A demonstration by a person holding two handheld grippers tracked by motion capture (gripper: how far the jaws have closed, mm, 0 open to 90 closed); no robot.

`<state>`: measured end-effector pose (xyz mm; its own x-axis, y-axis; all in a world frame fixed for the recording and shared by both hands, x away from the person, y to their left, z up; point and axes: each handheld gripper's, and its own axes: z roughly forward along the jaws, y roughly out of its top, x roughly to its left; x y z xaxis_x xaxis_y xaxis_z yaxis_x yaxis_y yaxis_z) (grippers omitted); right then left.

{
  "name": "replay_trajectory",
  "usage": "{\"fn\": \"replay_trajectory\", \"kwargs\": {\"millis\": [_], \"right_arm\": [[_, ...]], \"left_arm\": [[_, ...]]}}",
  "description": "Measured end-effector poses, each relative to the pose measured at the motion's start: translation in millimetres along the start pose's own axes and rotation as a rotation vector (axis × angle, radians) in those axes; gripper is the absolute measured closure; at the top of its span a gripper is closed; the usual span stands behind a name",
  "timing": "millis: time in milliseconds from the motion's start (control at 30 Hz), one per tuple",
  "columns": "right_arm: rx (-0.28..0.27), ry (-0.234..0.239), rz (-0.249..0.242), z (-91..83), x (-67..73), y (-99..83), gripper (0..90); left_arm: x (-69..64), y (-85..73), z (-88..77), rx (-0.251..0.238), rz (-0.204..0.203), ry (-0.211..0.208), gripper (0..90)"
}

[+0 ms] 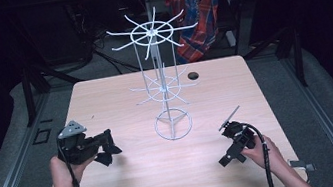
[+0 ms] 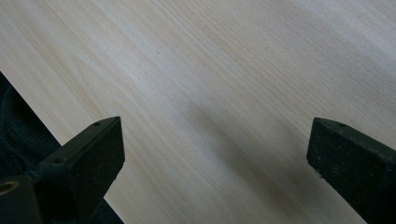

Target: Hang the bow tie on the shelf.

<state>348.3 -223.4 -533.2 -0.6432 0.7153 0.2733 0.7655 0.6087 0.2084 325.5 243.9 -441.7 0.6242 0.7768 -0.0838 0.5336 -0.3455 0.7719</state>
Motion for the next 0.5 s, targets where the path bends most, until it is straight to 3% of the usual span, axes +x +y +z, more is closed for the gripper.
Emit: {"fn": "replay_trajectory", "kwargs": {"millis": [500], "right_arm": [[0.016,0.004,-0.005,-1.0,-0.9,0.0,3.7]], "left_arm": [[-0.9,20.8,1.5,-0.037,0.035,-0.023,84.4]]}}
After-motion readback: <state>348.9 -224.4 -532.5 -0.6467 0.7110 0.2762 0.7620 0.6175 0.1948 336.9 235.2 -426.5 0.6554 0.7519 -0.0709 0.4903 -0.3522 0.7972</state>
